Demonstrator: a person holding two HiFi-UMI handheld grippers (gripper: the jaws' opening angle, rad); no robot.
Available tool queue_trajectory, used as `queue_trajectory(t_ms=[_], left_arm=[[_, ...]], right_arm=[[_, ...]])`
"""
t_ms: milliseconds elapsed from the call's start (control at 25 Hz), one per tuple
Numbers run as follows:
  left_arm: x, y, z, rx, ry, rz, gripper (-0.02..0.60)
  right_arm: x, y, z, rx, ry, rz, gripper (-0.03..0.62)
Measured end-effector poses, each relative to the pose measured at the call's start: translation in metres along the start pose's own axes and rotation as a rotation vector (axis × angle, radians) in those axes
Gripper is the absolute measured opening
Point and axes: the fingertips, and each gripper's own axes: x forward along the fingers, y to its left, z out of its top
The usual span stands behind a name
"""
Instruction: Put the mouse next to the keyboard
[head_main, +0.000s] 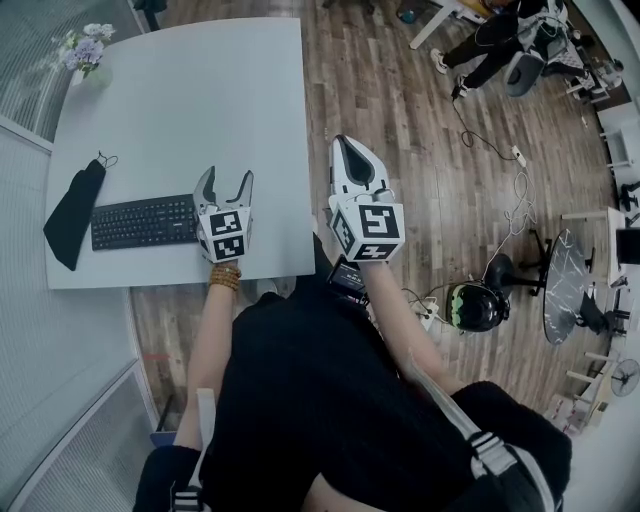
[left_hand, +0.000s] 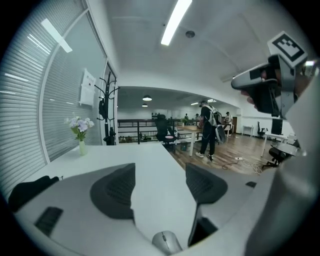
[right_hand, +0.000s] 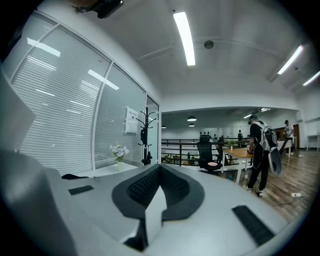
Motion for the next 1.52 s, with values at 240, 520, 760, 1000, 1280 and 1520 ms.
queue_trajectory(t_ms=[240,520,760,1000,1280,1520], left_arm=[[-0.019,-0.006,0.069,0.025,-0.147,-0.001,0.319],[-0.044,-0.015,0.139,0.057,-0.286,0.001,0.314],[-0.066,-0.028,0.174,0.074,-0.362,-0.020,0.304],[-0.091,-0.043,0.197,0.091,-0.420,-0.044,0.291],[-0.109,-0.050,0.201,0.077,-0.448,-0.043,0.268],[-0.113,-0.050,0.191,0.053,-0.441,-0.031,0.239]], right_arm=[[-0.009,0.000,0.006,-0.003,-0.018,0.000,-0.002],[-0.017,0.003,0.020,0.003,-0.049,0.016,-0.002],[-0.027,0.008,0.029,-0.003,-0.072,0.028,-0.002],[-0.036,0.015,0.034,-0.011,-0.087,0.042,-0.002],[-0.043,0.023,0.030,-0.016,-0.085,0.051,-0.002],[-0.047,0.029,0.023,-0.034,-0.071,0.057,-0.002]])
